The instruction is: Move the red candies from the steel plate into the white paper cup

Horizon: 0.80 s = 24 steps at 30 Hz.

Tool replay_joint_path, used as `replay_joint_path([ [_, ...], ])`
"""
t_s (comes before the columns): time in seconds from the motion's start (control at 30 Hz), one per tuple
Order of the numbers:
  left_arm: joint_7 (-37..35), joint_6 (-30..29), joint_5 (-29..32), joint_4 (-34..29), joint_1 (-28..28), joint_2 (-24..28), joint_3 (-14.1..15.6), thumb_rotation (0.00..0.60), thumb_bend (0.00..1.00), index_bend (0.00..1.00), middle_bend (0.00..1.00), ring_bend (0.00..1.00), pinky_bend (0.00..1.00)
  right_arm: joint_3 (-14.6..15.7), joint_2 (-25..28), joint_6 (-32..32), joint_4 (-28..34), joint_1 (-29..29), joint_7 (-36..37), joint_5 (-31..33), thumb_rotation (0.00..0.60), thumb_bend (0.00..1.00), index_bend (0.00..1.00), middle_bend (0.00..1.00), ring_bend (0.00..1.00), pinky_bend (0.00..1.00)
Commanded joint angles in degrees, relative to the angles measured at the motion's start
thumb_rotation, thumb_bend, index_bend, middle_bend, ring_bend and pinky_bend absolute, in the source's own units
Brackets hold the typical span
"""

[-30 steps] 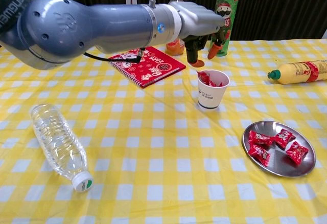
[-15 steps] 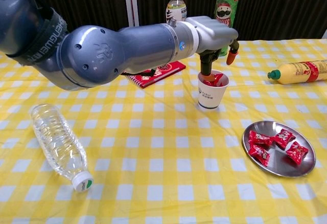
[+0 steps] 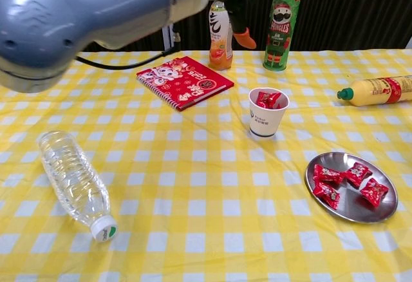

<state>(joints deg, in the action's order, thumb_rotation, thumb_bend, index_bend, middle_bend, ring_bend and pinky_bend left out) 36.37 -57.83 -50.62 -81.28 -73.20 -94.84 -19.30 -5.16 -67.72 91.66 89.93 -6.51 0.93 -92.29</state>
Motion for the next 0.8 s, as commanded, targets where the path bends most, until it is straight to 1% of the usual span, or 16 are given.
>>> replay_joint_path([
  [0.03, 2.4, -11.4, 0.7, -19.1, 11.2, 13.0, 3.0, 0.600, 0.08, 0.00, 0.00, 0.02, 0.01, -0.2, 0.3, -0.4, 0.5, 0.0, -1.0, 0.6, 0.600, 0.32, 0.11, 0.23, 0.12, 0.19],
  [0.1, 3.1, -14.8, 1.1, -25.3, 15.3, 17.5, 5.3, 0.600, 0.08, 0.00, 0.00, 0.00, 0.00, -0.4, 0.4, -0.6, 0.9, -0.1, -1.8, 1.0, 0.600, 0.32, 0.10, 0.21, 0.10, 0.18],
  [0.13, 3.1, -16.1, 0.7, -27.4, 16.9, 19.1, 6.5, 0.600, 0.08, 0.00, 0.00, 0.00, 0.00, -0.4, 0.4, -0.7, 1.0, -0.1, -2.1, 1.1, 0.600, 0.32, 0.10, 0.20, 0.10, 0.18],
  [0.17, 2.9, -17.9, -0.2, -29.9, 19.4, 21.2, 8.4, 0.600, 0.08, 0.00, 0.00, 0.00, 0.00, -0.4, 0.5, -1.0, 1.3, -0.1, -2.6, 1.4, 0.600, 0.31, 0.09, 0.20, 0.10, 0.17],
  [0.2, 2.5, -19.0, -1.1, -31.2, 21.0, 22.4, 9.6, 0.600, 0.08, 0.00, 0.00, 0.00, 0.00, -0.4, 0.6, -1.2, 1.6, -0.1, -2.8, 1.6, 0.600, 0.31, 0.08, 0.20, 0.10, 0.17],
  [0.3, -1.7, -24.1, -5.8, -34.3, 28.4, 25.9, 15.4, 0.600, 0.08, 0.00, 0.00, 0.00, 0.00, -0.4, 0.9, -1.9, 2.9, -0.1, -3.4, 2.3, 0.600, 0.31, 0.08, 0.20, 0.09, 0.17],
  [0.37, -4.3, -26.5, -9.1, -34.3, 32.0, 26.9, 18.2, 0.600, 0.08, 0.00, 0.00, 0.00, 0.00, -0.4, 1.0, -1.9, 3.4, 0.0, -3.8, 2.3, 0.600, 0.31, 0.08, 0.20, 0.09, 0.17],
  [0.43, -7.2, -29.6, -13.1, -33.3, 36.3, 27.8, 21.8, 0.600, 0.08, 0.00, 0.00, 0.00, 0.00, -0.4, 1.1, -1.6, 4.1, 0.0, -4.2, 1.9, 0.600, 0.31, 0.08, 0.20, 0.09, 0.17],
  [0.53, -12.9, -34.2, -20.4, -30.0, 42.5, 28.4, 26.8, 0.600, 0.08, 0.00, 0.00, 0.00, 0.00, -0.1, 1.2, -1.3, 5.5, 0.1, -5.2, 1.2, 0.600, 0.31, 0.08, 0.20, 0.10, 0.17],
  [0.57, -14.4, -35.2, -21.9, -28.9, 43.9, 28.4, 27.7, 0.600, 0.08, 0.00, 0.00, 0.00, 0.00, 0.0, 1.2, -1.4, 5.8, 0.1, -5.5, 0.9, 0.600, 0.30, 0.08, 0.20, 0.11, 0.18],
  [0.6, -16.5, -36.7, -23.9, -27.3, 45.9, 28.2, 28.9, 0.600, 0.08, 0.00, 0.00, 0.00, 0.00, 0.2, 1.3, -1.5, 6.4, 0.0, -6.1, 0.7, 0.600, 0.29, 0.08, 0.20, 0.13, 0.20],
  [0.67, -19.6, -38.7, -26.4, -24.6, 48.8, 27.9, 30.3, 0.600, 0.08, 0.00, 0.00, 0.00, 0.00, 0.6, 1.6, -2.0, 7.7, -0.1, -6.9, 0.1, 0.600, 0.27, 0.08, 0.22, 0.21, 0.30],
  [0.7, -20.6, -39.3, -27.0, -23.5, 49.9, 27.7, 30.8, 0.600, 0.08, 0.00, 0.00, 0.00, 0.00, 0.7, 1.8, -2.4, 8.4, -0.2, -7.3, 0.1, 0.600, 0.26, 0.08, 0.26, 0.27, 0.38],
  [0.73, -22.1, -40.0, -27.8, -21.9, 51.4, 27.5, 31.4, 0.600, 0.08, 0.00, 0.00, 0.00, 0.00, 1.0, 2.0, -3.1, 9.8, -0.5, -7.8, -0.1, 0.600, 0.26, 0.08, 0.32, 0.35, 0.48],
  [0.77, -22.9, -40.2, -28.4, -20.9, 52.1, 27.4, 31.7, 0.600, 0.08, 0.00, 0.00, 0.00, 0.00, 1.1, 2.2, -3.6, 10.6, -0.6, -8.3, -0.1, 0.600, 0.25, 0.08, 0.37, 0.40, 0.54],
  [0.8, -24.0, -40.5, -28.9, -19.4, 53.1, 27.3, 31.9, 0.600, 0.08, 0.00, 0.00, 0.00, 0.00, 1.4, 2.2, -4.6, 12.0, -0.9, -9.3, -0.1, 0.600, 0.25, 0.09, 0.44, 0.47, 0.63],
])
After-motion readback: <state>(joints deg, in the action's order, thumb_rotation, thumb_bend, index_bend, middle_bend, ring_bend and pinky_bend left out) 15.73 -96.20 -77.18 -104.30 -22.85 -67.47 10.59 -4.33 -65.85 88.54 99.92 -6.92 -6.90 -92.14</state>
